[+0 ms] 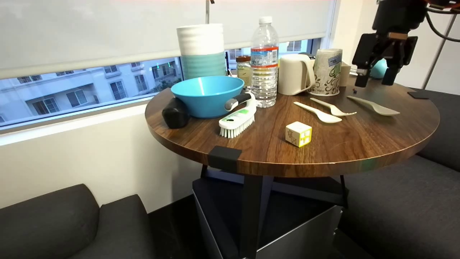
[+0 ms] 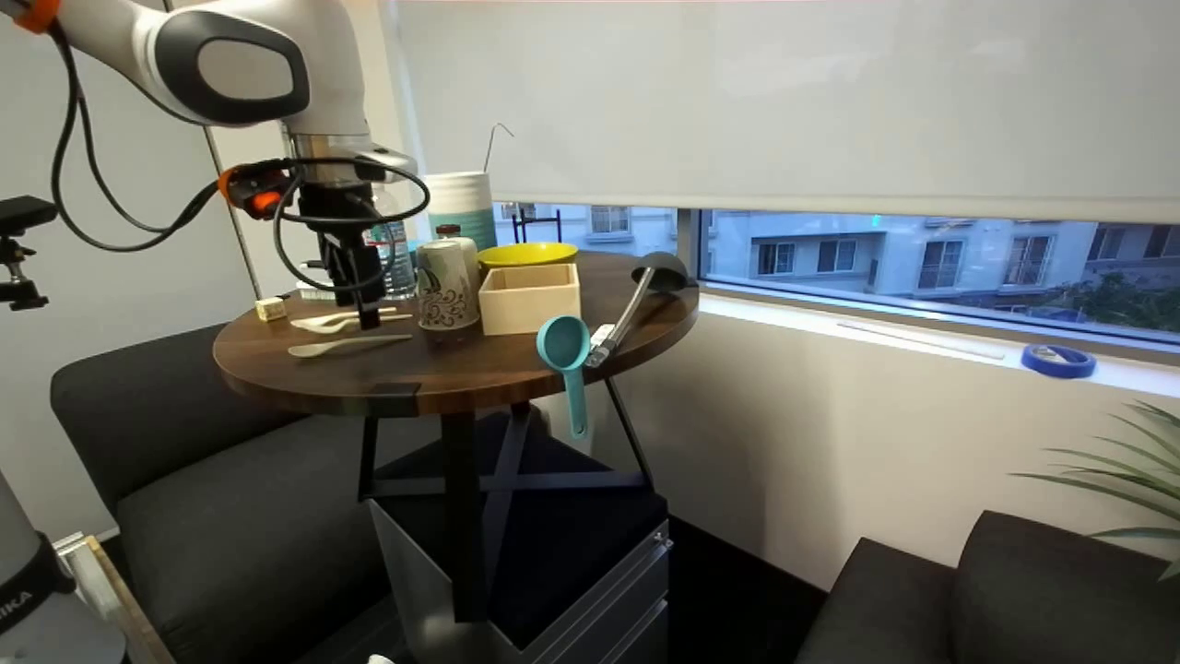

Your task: Rearrange the wooden kitchen utensils

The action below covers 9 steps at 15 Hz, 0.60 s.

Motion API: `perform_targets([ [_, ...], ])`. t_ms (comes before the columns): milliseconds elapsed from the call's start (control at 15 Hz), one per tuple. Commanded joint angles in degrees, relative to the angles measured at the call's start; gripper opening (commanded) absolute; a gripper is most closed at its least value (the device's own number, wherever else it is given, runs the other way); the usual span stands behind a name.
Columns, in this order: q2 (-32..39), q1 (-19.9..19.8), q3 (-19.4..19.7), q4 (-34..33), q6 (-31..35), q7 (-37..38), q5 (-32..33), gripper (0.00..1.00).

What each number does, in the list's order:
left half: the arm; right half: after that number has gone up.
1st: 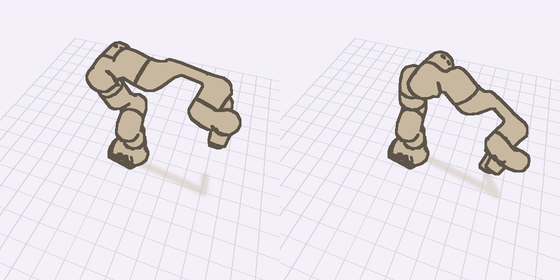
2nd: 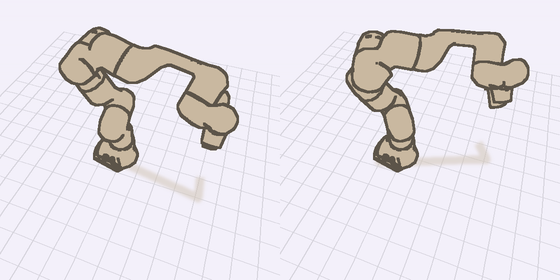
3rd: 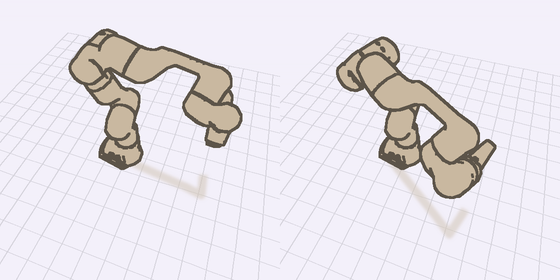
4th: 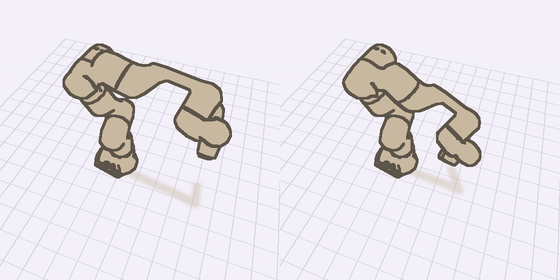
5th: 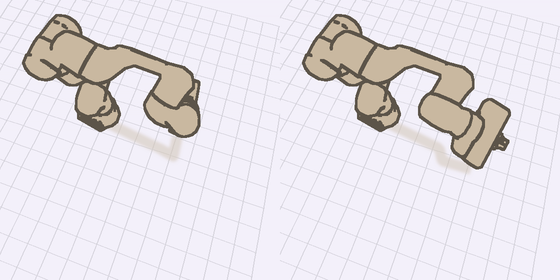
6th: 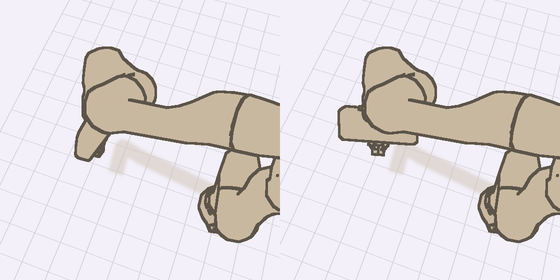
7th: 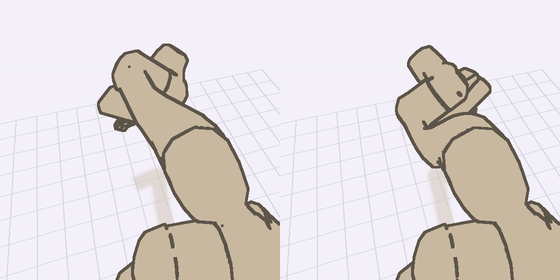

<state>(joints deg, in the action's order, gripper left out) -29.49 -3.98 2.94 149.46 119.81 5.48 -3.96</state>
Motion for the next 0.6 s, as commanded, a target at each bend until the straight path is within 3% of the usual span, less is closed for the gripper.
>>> perform_targets([
  [0, 3.1, -1.0, -1.4, -0.3, 0.4, 4.2, 0.3, 0.94],
  [67, 3.9, -0.9, -1.4, -0.6, -0.2, 4.8, 0.2, 0.73],
  [200, 5.1, -0.8, -1.5, -0.9, -1.1, 6.1, -0.1, 0.69],
  [533, 6.7, -0.4, -2.1, -2.4, -2.7, 8.9, -0.4, 0.34],
])
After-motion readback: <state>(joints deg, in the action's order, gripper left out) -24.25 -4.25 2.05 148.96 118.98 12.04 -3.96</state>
